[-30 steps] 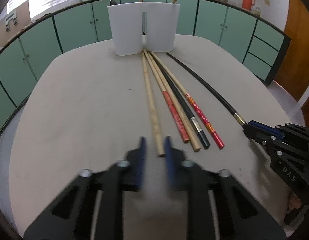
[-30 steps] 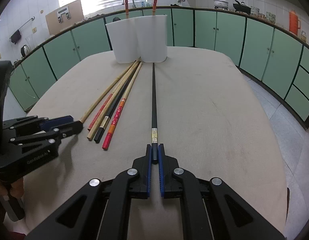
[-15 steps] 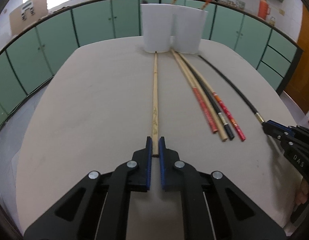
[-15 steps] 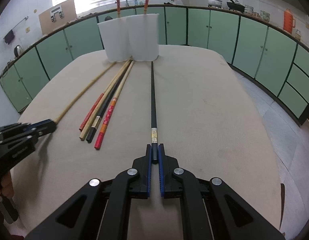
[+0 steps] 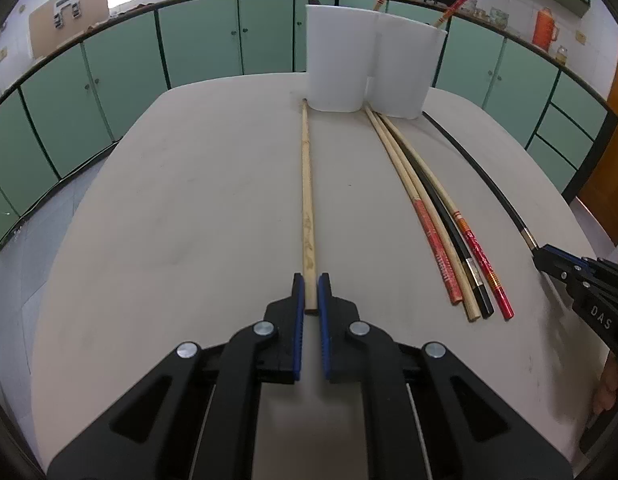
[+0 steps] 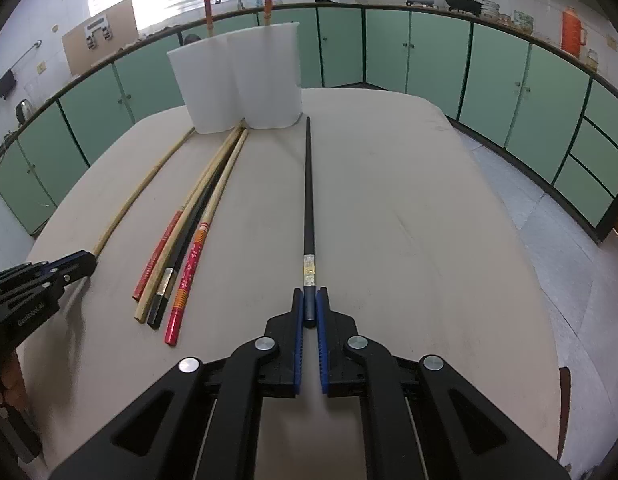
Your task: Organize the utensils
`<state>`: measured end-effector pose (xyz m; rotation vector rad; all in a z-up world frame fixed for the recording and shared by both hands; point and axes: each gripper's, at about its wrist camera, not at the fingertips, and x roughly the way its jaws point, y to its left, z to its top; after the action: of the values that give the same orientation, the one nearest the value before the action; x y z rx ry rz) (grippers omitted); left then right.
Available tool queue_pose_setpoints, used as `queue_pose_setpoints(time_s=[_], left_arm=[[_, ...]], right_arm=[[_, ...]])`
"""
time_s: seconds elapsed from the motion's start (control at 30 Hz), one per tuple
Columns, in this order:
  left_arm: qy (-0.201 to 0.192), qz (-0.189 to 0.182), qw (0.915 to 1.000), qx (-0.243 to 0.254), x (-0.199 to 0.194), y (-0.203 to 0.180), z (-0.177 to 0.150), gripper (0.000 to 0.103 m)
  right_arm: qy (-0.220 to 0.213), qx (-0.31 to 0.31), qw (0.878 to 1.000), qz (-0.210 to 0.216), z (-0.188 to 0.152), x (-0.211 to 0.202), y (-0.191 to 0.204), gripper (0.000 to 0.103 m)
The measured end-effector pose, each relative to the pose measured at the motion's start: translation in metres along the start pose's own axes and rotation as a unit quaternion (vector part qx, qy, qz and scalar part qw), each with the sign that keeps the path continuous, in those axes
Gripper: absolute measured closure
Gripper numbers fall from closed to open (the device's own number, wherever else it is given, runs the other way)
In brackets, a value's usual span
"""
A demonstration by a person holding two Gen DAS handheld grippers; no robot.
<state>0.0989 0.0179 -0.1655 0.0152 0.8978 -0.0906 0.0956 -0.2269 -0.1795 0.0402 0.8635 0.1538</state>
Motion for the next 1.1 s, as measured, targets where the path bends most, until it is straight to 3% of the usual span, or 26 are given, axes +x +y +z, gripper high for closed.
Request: queue_pose_setpoints(time_s=[0.23, 1.1], left_arm=[[-0.003, -0.007, 1.0, -0.001, -0.007, 0.004, -0.009, 0.08], [-0.003, -0.014, 0.9999, -0.007, -0.006, 0.004, -0.01, 0.08]], right_arm=[[-0.005, -0.012, 0.999, 0.041, -0.015, -0.012, -0.006, 0.084], [0.0, -0.025, 0.999, 0.029, -0.011, -0.007, -0.002, 0.084]])
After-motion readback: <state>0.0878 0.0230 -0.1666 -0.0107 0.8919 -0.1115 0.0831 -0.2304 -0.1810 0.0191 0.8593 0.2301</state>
